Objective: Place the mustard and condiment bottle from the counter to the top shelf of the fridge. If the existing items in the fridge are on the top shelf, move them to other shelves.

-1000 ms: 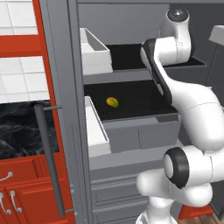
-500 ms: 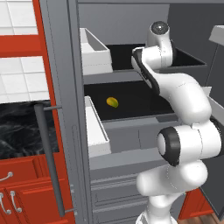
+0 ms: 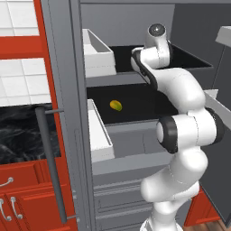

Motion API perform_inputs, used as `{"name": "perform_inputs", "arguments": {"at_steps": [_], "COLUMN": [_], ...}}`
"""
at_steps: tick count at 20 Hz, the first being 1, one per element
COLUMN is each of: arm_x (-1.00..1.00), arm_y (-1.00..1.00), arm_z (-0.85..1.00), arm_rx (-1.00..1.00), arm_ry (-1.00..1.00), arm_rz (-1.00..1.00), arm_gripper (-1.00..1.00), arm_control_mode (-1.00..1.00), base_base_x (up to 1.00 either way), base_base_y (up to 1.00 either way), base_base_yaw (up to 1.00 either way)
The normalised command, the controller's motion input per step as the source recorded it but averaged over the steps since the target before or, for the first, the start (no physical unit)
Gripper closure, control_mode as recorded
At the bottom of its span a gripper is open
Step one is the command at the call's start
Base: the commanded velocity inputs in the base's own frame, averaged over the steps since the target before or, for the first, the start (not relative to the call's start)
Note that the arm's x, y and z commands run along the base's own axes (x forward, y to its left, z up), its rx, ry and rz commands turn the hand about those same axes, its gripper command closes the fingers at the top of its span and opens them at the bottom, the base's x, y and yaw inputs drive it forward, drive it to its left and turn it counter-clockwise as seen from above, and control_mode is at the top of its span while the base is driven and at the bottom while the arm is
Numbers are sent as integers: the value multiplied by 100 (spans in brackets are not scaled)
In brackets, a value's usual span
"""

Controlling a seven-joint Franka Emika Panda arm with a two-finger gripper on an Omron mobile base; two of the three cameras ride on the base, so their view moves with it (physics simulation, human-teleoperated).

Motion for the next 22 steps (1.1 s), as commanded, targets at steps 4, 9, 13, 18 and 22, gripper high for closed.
{"name": "perform_inputs", "arguments": {"at_steps": [4, 9, 13, 18, 22], "arm_x": [-2, 0, -6, -89, -100], "arm_y": [-33, -18, 0, 0, 4], "arm_z": [-67, -25, -2, 3, 26], "arm_rx": [2, 2, 0, 0, 0], "arm_ry": [0, -5, -3, -21, -37], "arm_rz": [0, 0, 0, 3, 7], "arm_gripper": [100, 100, 100, 100, 100], "arm_control_mode": [-100, -100, -100, -100, -100], "base_base_x": [0, 0, 0, 0, 0], "base_base_y": [0, 0, 0, 0, 0], "base_base_yaw": [0, 0, 0, 0, 0]}}
